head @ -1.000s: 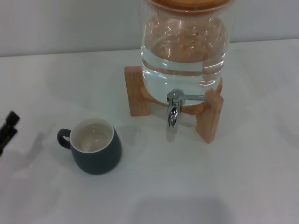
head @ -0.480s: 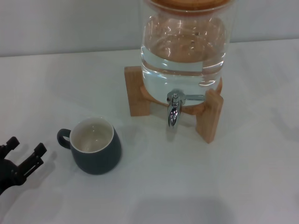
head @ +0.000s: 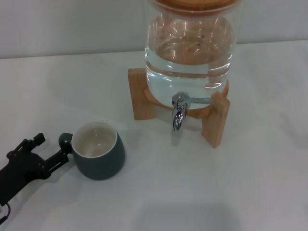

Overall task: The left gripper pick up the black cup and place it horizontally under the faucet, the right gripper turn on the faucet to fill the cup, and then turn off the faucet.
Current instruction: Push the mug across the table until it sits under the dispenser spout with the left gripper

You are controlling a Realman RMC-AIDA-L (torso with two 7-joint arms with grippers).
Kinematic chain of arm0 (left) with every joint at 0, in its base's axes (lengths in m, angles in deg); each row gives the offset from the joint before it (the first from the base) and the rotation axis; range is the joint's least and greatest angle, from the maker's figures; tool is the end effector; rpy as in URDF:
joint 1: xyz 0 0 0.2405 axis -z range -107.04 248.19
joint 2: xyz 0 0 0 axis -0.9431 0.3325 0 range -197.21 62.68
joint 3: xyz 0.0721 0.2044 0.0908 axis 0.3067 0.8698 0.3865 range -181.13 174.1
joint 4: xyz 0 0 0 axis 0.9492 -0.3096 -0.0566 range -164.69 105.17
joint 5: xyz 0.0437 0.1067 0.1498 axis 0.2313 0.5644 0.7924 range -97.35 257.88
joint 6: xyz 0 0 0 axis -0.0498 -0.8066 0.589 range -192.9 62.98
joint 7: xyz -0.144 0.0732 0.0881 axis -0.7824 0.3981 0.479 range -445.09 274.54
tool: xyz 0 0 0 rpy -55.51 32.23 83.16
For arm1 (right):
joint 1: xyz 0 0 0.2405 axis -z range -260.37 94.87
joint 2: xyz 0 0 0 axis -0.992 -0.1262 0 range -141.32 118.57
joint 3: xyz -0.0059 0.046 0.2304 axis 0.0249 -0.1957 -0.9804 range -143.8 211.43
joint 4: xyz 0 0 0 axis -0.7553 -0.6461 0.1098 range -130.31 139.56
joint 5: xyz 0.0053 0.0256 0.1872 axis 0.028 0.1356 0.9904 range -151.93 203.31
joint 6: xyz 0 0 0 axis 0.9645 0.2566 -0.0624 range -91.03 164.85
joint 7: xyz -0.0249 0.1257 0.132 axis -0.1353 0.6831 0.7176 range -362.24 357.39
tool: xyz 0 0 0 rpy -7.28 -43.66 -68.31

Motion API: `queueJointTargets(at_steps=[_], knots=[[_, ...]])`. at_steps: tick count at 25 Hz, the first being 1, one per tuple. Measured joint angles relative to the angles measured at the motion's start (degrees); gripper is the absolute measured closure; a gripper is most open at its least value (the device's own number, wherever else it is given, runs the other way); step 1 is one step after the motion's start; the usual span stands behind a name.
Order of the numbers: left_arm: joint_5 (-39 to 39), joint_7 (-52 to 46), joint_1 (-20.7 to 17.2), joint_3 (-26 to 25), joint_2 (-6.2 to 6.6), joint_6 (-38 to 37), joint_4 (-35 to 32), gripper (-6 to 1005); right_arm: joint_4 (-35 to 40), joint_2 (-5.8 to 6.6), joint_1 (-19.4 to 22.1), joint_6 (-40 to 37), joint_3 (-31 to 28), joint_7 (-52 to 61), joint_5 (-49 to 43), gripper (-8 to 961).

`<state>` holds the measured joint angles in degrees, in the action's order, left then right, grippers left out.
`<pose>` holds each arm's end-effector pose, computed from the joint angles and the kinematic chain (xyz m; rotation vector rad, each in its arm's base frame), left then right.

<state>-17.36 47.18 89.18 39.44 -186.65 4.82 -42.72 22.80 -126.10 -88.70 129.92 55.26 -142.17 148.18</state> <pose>-0.3086 0.2928 -0.0443 -2.1359 -0.8034 -0.7134 0.3523 0.2367 0.1589 -1.3382 0.4037 0.8991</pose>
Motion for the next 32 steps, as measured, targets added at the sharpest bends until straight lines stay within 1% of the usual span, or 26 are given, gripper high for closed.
queueJointTargets(at_steps=[13, 22, 27, 30, 32], knots=[[0.3, 0.0, 2.5, 0.0, 0.04, -1.5, 0.5, 120, -0.3, 0.03, -0.4, 0.1, 0.0, 0.0, 0.1, 93], [0.6, -0.1, 2.9, 0.5, 0.1, -2.1, 0.3, 131, -0.3, -0.09, -0.8, -0.3, 0.0, 0.0, 0.1, 93], [1.0, 0.6, 3.1, 1.3, 0.13, -1.8, -0.1, 333, -0.4, -0.15, -1.5, -0.6, 0.2, 0.0, 0.1, 94], [1.2, 2.8, 3.2, 2.0, 0.06, -1.4, -0.2, 579, -0.5, -0.15, -1.8, -0.7, 0.3, 0.0, 0.1, 94], [1.1, 4.0, 3.2, 2.0, -0.02, -1.3, -0.1, 622, -0.8, -0.16, -2.0, -0.8, 0.3, 0.0, 0.1, 94]])
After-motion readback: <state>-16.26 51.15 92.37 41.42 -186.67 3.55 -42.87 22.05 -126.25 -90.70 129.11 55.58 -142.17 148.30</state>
